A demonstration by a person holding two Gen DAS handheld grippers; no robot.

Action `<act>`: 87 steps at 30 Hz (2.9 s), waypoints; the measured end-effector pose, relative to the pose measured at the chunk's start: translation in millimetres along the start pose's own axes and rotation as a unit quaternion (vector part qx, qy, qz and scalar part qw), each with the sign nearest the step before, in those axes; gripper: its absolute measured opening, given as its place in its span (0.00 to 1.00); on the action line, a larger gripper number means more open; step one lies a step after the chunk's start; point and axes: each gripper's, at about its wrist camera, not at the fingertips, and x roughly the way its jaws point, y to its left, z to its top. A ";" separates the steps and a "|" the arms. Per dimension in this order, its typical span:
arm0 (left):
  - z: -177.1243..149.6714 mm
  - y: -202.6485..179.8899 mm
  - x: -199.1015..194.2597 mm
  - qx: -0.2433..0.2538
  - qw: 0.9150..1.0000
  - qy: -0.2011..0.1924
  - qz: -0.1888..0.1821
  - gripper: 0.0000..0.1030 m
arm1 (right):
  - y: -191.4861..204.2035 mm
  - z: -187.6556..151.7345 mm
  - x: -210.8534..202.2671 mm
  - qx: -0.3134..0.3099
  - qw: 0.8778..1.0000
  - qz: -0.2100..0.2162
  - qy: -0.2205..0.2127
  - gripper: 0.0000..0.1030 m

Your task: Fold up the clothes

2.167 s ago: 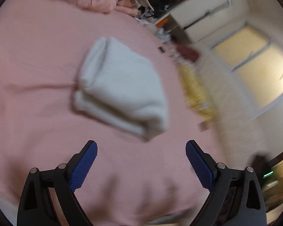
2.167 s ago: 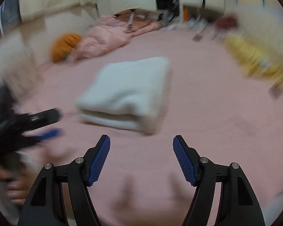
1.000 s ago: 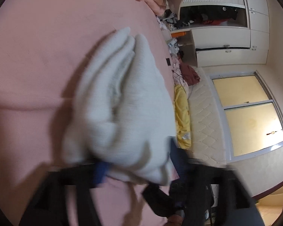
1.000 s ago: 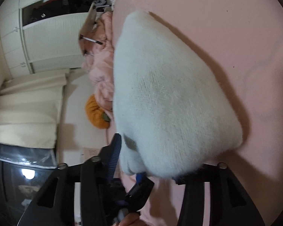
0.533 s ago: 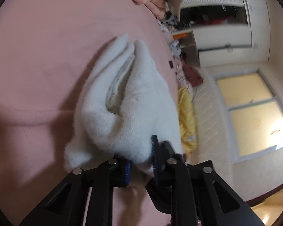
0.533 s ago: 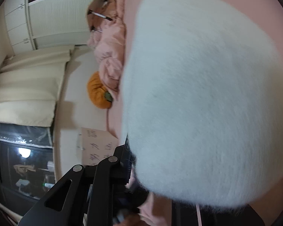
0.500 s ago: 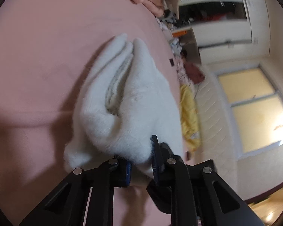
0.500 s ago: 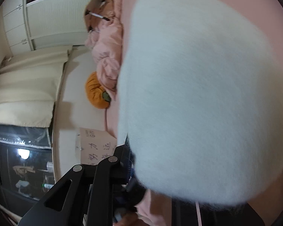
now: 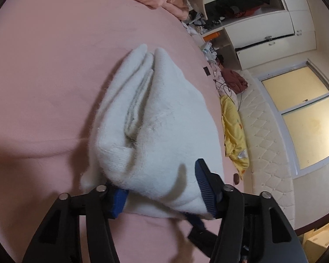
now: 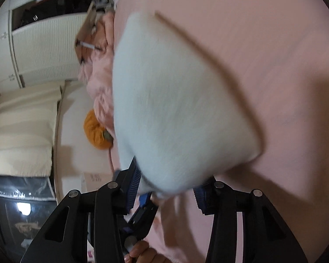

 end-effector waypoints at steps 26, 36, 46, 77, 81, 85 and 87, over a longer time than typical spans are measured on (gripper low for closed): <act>-3.9 -19.7 -9.5 0.056 0.997 -0.010 0.059 0.48 | 7.7 -2.9 -23.0 -0.055 0.997 -0.045 -0.005 0.35; -2.9 -10.7 -16.1 0.045 0.997 -0.023 0.061 0.28 | -3.3 0.7 -19.3 -0.007 1.000 0.007 -0.028 0.22; -0.8 -10.3 -31.1 0.034 0.998 -0.016 0.047 0.45 | -4.0 -8.8 -33.7 -0.013 1.000 -0.013 -0.011 0.43; 24.8 20.2 -90.2 -0.029 0.989 -0.118 0.082 0.69 | 104.8 -115.9 109.2 -0.545 0.784 -0.298 -0.006 0.46; 25.2 22.2 -91.1 -0.033 0.989 -0.121 0.083 0.69 | 91.9 -109.8 126.4 -0.519 0.792 -0.322 0.002 0.46; 25.8 23.0 -93.8 -0.034 0.988 -0.126 0.080 0.69 | 104.8 -113.1 113.1 -0.525 0.799 -0.294 -0.006 0.46; 25.6 21.4 -96.9 -0.032 0.988 -0.132 0.075 0.69 | 105.4 -112.8 123.3 -0.524 0.800 -0.293 0.004 0.46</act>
